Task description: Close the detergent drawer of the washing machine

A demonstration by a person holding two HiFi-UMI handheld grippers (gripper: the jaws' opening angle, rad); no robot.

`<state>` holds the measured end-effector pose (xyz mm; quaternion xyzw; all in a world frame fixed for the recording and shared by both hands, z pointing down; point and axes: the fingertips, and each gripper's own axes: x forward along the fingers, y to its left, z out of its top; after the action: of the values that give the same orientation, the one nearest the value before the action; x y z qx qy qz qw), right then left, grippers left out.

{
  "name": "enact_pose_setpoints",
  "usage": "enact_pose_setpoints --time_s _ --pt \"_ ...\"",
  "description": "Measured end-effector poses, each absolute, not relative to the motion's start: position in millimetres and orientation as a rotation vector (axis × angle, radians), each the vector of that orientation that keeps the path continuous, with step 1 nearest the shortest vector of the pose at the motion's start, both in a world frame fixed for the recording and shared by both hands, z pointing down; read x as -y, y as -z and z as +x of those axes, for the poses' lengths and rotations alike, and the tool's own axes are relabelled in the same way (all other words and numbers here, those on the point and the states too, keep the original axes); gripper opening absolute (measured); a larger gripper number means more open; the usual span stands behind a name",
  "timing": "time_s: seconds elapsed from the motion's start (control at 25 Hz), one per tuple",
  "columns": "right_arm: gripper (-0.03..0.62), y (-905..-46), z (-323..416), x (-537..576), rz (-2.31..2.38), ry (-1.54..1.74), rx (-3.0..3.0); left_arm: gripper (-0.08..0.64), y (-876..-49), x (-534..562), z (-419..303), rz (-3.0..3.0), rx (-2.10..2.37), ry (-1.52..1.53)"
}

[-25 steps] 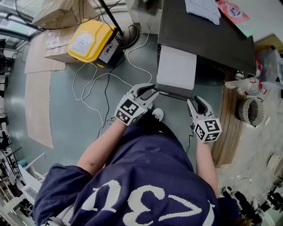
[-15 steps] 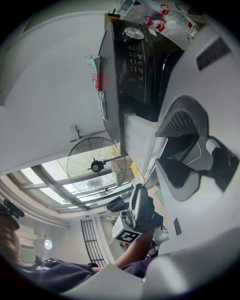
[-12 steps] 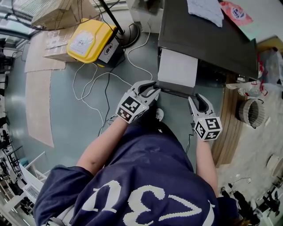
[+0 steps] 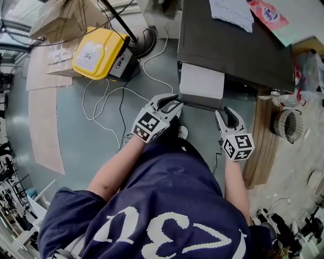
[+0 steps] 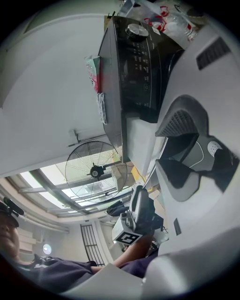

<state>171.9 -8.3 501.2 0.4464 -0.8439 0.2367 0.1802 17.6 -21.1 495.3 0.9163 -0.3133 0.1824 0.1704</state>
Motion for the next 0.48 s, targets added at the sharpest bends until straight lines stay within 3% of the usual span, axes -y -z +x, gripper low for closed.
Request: enact_pose_setpoints --time_s 0.48 --pt "0.17 -499 171 43 1.313 -0.664 2.363 0.126 -494 55 17 2.618 0.859 -0.524"
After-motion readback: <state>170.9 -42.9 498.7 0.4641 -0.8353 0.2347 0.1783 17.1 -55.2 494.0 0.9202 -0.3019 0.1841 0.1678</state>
